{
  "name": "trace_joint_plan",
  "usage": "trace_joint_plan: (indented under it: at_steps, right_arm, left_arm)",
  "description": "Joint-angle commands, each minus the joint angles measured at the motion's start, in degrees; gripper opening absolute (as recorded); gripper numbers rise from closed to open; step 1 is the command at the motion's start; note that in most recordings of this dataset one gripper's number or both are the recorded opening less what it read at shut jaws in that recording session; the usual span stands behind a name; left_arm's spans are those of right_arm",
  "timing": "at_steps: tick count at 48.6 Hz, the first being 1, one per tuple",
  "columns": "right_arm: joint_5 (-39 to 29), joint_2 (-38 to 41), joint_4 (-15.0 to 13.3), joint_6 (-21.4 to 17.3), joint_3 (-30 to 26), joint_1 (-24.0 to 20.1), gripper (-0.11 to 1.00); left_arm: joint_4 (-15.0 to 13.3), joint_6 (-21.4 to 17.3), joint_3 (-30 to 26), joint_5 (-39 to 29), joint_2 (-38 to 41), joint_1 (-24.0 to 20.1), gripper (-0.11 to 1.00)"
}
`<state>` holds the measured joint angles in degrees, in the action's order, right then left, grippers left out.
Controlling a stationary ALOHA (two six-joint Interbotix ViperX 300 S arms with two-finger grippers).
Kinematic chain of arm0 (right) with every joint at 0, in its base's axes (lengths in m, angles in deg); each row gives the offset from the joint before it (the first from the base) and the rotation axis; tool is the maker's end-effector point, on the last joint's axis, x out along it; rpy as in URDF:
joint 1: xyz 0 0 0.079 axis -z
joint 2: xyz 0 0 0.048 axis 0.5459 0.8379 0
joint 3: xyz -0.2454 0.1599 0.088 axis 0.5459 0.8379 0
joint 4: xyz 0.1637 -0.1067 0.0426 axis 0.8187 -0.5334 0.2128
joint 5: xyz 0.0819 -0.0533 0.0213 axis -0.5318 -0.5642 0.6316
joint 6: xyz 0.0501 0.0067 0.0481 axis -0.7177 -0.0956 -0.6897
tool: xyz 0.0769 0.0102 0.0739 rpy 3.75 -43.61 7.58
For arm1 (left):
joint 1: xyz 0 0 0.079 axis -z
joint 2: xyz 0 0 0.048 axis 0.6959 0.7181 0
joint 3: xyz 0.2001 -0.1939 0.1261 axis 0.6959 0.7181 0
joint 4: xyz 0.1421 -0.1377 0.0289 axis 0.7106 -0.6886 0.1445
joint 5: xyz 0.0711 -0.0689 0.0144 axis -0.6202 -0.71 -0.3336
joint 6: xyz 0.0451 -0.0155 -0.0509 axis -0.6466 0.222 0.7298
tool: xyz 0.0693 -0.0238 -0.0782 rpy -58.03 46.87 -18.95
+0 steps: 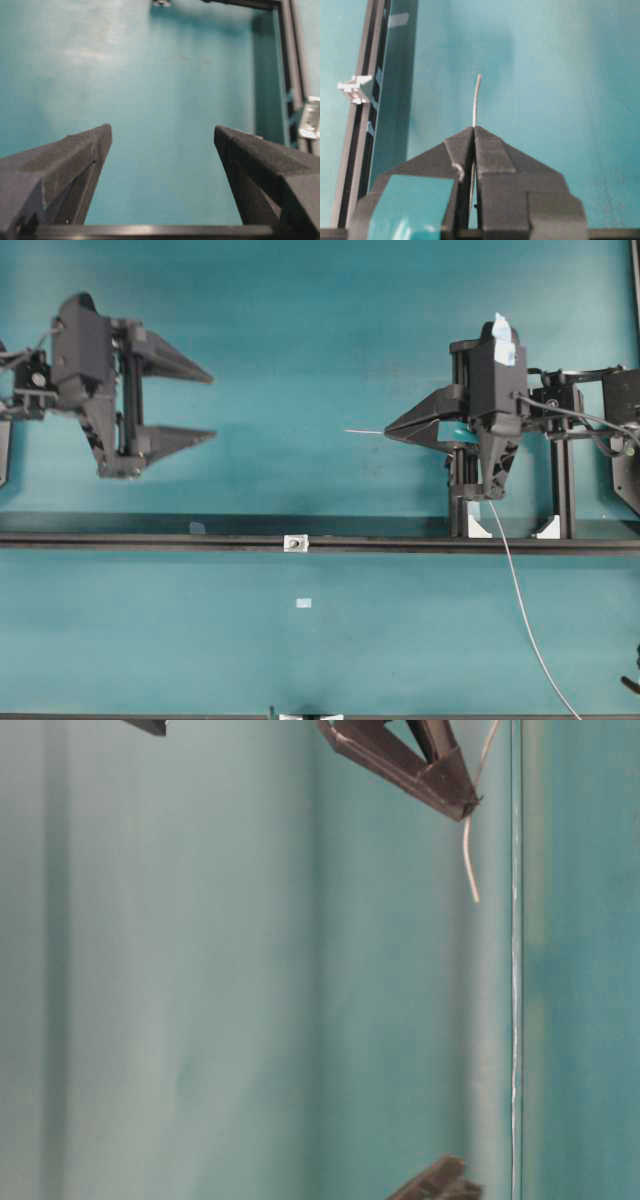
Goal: Insert the wire through the hole in the metal fitting marked with a red label. (retake)
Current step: 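Carry the wire tip down toward the red-ringed hole on the rail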
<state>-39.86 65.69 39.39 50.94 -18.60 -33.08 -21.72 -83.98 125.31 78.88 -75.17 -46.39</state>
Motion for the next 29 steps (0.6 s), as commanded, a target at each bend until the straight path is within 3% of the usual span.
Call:
trace_joint_plan:
  at_steps: [1,16,29]
  right_arm:
    - [2.5,-0.3,0.4,-0.3,0.3,-0.2,0.03]
    - [10.9,2.7,5.0,-0.7,3.6,-5.4,0.03]
    - [21.6,8.9,9.1,0.0,4.9,-11.3,0.03]
  left_arm:
    - [-0.2,0.9,-0.8,3.7,1.7,1.6,0.53]
    - [-1.2,2.5,1.4,22.3,12.6,5.6,0.53]
    - [-1.5,3.2,1.0,34.0,21.2,9.2,0.53]
